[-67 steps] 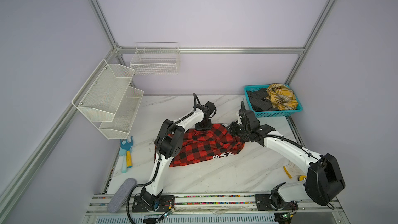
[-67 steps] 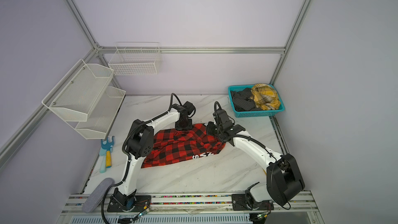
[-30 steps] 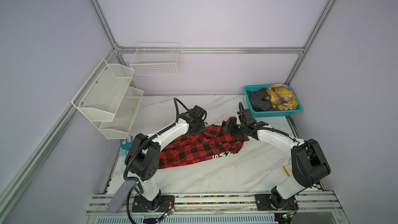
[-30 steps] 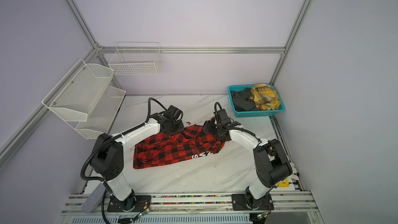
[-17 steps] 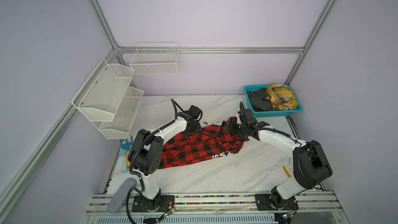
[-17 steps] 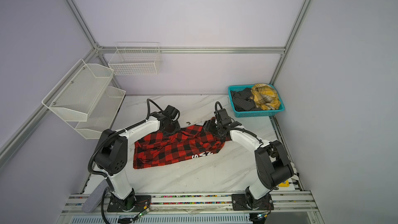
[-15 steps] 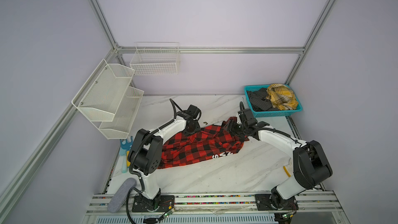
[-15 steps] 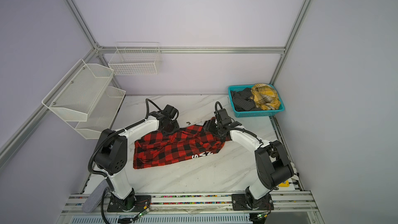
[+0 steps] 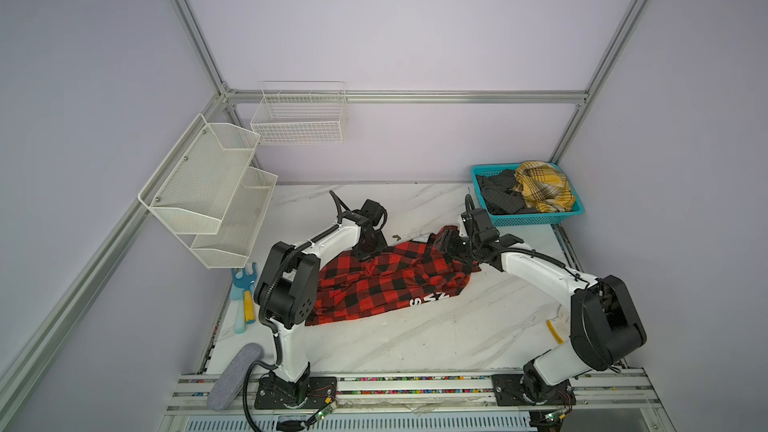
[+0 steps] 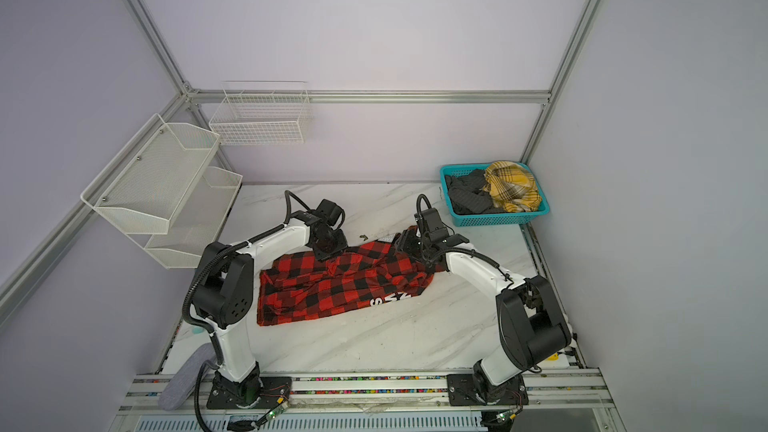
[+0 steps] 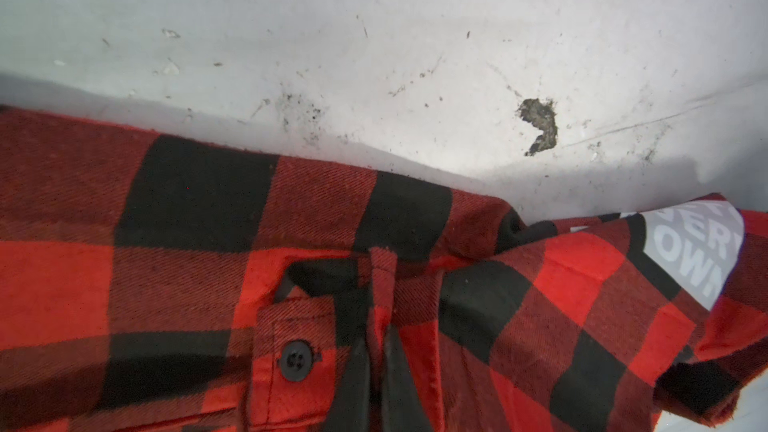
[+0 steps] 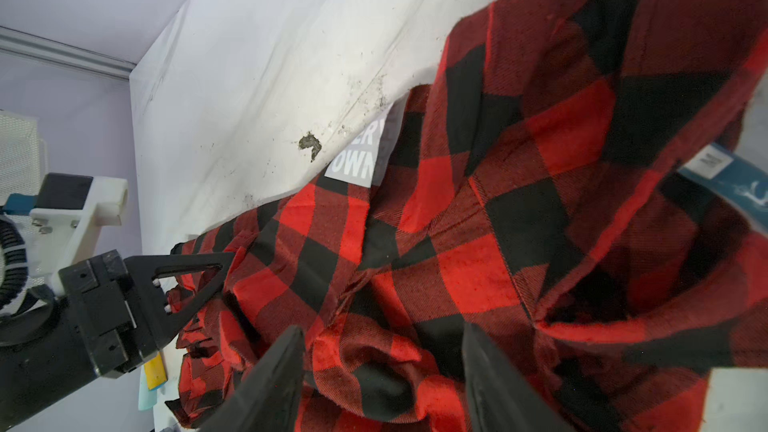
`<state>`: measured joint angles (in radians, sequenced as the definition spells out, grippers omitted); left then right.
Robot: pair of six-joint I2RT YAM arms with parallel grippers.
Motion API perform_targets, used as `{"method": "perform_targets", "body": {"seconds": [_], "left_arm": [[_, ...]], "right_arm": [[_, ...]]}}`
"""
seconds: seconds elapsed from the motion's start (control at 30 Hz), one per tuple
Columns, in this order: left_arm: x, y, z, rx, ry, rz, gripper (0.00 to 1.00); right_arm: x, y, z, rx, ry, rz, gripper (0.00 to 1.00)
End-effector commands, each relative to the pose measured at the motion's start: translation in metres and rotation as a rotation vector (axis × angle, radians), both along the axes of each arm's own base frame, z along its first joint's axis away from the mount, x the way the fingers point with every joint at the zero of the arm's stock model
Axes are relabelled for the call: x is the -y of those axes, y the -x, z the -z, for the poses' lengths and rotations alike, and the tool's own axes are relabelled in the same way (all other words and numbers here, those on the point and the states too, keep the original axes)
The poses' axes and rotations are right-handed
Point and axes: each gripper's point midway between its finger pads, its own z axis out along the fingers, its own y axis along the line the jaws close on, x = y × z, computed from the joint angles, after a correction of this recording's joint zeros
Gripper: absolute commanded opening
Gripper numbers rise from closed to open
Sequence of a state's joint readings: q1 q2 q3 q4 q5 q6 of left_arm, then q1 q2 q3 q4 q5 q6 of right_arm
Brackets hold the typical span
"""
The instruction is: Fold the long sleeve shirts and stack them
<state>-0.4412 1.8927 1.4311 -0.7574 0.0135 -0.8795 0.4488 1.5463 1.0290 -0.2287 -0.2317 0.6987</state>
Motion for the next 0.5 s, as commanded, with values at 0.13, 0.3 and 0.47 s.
{"method": "perform_targets", "body": {"seconds": [0.13, 0.3, 0.47], "left_arm": [[0.002, 0.014, -0.098, 0.245, -0.047, 0.073, 0.00], [0.012, 0.041, -0.100, 0.275, -0.042, 0.128, 0.00], [0.001, 0.064, -0.097, 0.294, -0.068, 0.118, 0.00]], "right_arm": [[0.028, -0.029, 0.002, -0.050, 0.076, 0.123, 0.75], [0.048, -0.066, 0.018, -0.116, 0.069, 0.192, 0.75], [0.047, -0.082, 0.020, -0.154, 0.061, 0.191, 0.73]]}}
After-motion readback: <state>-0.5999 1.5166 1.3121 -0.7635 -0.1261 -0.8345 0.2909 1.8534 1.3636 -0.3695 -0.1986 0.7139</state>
